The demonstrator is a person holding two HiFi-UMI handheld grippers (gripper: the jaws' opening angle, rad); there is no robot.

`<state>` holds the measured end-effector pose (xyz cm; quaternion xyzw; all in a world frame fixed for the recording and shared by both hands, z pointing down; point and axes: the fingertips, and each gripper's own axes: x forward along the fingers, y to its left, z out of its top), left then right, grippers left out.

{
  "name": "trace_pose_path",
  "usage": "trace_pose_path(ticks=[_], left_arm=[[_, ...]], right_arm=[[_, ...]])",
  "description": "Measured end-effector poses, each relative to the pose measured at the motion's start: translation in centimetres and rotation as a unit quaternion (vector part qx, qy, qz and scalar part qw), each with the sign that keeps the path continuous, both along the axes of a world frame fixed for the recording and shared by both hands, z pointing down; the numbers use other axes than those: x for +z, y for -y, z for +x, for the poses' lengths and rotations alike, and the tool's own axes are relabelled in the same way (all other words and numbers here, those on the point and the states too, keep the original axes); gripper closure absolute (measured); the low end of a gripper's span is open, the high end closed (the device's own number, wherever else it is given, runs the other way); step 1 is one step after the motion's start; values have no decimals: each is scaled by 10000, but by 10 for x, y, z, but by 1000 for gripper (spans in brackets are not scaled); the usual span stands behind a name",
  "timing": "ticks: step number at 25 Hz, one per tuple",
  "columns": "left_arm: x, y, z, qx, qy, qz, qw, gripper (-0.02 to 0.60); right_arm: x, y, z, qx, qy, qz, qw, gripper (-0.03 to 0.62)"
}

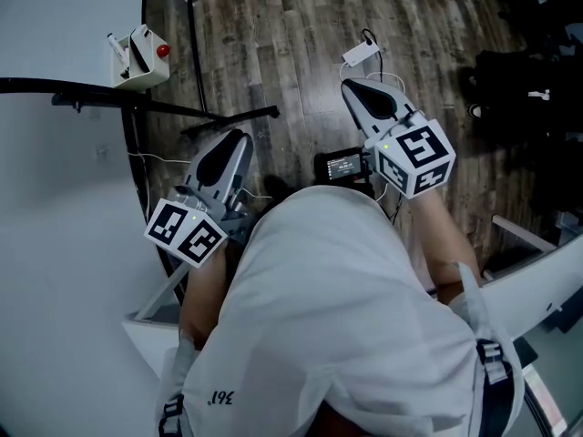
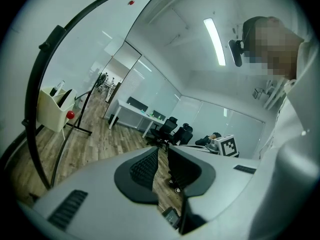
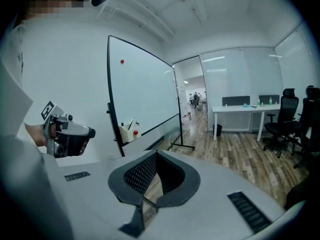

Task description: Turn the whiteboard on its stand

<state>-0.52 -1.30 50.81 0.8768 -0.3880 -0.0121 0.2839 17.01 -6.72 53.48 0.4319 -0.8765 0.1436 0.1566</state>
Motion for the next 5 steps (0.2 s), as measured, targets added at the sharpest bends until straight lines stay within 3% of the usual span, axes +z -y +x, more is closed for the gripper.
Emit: trace_pose_path(ticks=[5], left_arm=[[4, 11, 6, -52, 48, -23, 10000, 511]], right_arm=[[4, 8, 16, 73, -60, -8, 10000, 568]])
